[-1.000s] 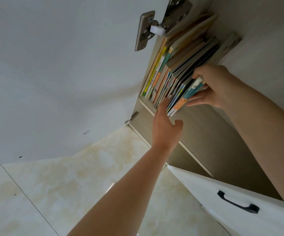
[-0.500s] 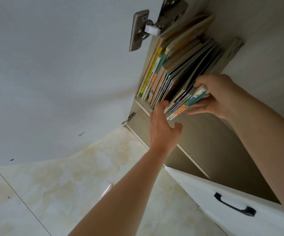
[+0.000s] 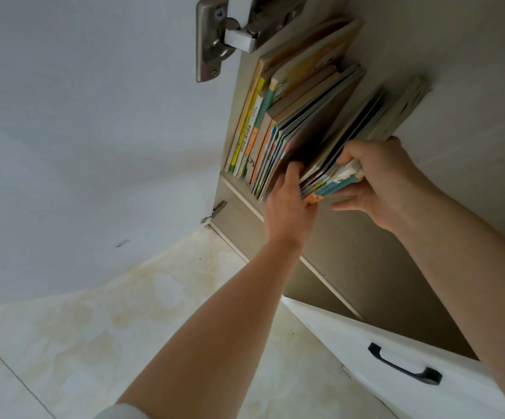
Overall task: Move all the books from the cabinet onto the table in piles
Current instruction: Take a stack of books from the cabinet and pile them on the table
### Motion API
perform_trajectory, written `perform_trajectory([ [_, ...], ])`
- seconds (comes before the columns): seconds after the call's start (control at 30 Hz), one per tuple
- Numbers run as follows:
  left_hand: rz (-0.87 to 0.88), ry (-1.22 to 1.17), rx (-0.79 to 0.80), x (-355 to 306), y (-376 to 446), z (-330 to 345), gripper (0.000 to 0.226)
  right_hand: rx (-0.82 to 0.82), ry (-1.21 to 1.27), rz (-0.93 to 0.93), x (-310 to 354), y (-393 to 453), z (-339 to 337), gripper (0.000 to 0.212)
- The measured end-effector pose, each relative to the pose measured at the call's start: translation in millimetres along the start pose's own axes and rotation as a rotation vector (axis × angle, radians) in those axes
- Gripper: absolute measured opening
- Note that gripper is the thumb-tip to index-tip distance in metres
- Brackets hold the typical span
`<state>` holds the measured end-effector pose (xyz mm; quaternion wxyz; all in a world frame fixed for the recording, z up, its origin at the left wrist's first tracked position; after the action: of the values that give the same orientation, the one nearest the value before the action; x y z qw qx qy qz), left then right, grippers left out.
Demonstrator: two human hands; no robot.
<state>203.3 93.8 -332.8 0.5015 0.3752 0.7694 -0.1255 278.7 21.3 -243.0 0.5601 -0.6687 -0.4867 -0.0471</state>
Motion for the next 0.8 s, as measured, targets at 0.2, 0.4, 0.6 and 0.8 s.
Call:
perform_trajectory([
  [0.2, 0.083, -0.006, 0.059, 5, -36, -31, 0.047, 0.077, -0.199, -0.017, -19, -39, 12, 0.048],
  [0.4, 0.070, -0.090, 0.123, 39, -67, -86, 0.050, 0.147, -0.094, -0.081, -58, -51, -6, 0.017],
  [0.6, 0.105, -0.192, 0.132, 62, -75, -96, 0.048, 0.100, -0.380, -0.344, -81, 0, -12, 0.026],
  [0.8, 0.116, -0.205, 0.150, 69, -75, -96, 0.044, 0.171, -0.474, -0.467, -75, 50, -19, 0.112],
])
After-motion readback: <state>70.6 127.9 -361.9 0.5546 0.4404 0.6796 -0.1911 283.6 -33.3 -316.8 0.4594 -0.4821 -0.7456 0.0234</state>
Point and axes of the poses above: each hand's wrist, its own y-axis towards the middle knuckle, its own z-axis out of the palm, x = y × z, the point moved 7 cm from there along y, towards the middle knuckle, and after that the axes turned 9 degrees about z, right-handed, at the moved point
